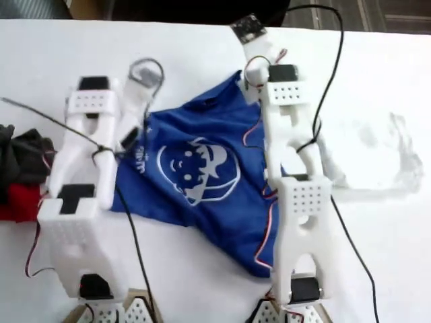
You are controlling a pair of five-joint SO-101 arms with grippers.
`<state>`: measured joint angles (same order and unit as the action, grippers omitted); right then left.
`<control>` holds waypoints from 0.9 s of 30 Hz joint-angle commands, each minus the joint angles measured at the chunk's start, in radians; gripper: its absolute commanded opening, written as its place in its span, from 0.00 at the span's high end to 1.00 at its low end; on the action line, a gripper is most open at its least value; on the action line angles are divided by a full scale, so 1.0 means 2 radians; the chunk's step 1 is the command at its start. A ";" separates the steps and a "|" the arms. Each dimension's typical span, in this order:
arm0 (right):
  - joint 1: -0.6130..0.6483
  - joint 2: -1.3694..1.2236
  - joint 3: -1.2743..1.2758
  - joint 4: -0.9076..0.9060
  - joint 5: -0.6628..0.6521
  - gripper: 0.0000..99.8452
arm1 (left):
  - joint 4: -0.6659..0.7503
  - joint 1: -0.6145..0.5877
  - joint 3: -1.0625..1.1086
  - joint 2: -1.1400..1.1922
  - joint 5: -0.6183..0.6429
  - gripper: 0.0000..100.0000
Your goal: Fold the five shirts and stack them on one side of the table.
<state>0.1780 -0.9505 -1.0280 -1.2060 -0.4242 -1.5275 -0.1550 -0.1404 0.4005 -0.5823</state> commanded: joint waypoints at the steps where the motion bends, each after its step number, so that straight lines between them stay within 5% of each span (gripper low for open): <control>1: 0.017 -0.025 -0.077 -0.003 0.004 0.76 | 0.040 0.005 0.096 -0.097 -0.005 0.97; 15: 0.054 -0.141 -0.128 0.066 0.047 0.76 | 0.087 0.003 0.350 -0.333 -0.005 0.97; 17: 0.053 -0.145 -0.128 0.063 0.046 0.79 | 0.087 0.005 0.364 -0.353 -0.005 0.97; 20: 0.043 -0.144 -0.128 0.049 0.046 0.99 | 0.087 0.005 0.372 -0.368 -0.005 0.97; 27: 0.026 -0.095 -0.129 -0.062 0.046 0.98 | 0.086 0.003 0.372 -0.368 -0.003 0.97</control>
<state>0.2486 -1.2451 -1.2444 -1.2306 -0.3399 -1.3556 -0.1488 0.6038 -0.2946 -0.5823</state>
